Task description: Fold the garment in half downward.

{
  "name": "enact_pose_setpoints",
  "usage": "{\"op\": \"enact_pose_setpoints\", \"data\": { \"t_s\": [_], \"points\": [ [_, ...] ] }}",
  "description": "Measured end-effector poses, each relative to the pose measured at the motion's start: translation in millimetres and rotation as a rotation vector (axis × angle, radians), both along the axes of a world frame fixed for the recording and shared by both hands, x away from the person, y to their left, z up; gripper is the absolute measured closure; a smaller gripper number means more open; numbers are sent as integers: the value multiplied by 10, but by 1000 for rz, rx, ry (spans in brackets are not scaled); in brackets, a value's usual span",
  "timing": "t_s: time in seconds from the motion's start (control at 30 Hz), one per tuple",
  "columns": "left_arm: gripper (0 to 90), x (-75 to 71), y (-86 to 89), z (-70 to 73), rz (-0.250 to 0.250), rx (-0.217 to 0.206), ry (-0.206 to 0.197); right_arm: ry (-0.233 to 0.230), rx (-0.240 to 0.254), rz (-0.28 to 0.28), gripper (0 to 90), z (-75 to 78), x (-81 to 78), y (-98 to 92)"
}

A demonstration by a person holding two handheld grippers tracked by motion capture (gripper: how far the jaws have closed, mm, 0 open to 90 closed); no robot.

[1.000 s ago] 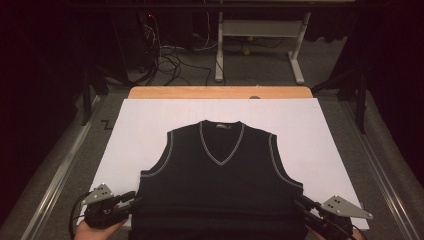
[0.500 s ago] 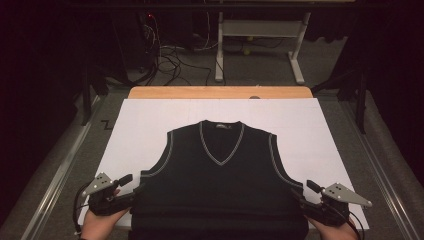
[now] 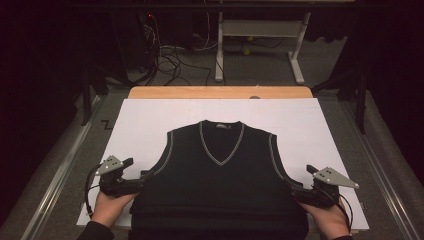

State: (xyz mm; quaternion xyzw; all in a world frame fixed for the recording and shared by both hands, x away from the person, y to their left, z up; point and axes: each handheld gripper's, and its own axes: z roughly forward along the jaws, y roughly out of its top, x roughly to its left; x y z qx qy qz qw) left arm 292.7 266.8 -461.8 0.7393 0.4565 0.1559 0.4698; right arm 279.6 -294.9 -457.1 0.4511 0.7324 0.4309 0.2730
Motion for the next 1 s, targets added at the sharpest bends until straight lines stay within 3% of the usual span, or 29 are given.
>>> {"op": "enact_pose_setpoints", "data": {
  "t_s": [0.1, 0.17, 0.3, 0.53, 1.0],
  "points": [
    [0, 45, -38, -21, -10, 14, 11, 8, 2, -2, 1, -1, 56, 24],
    [0, 63, -58, -35, -13, 40, 16, 18, -7, 2, 1, -9, 97, 42],
    [0, 87, -44, -16, -1, 30, 6, 34, -20, 6, 1, -19, 169, 66],
    [0, 169, 9, 44, 17, -1, -6, 22, -15, -8, 1, 50, 276, 49],
    [0, 435, -17, 188, 35, 14, -2, 27, -37, -6, 2, 184, 465, 73]
  ]
}}
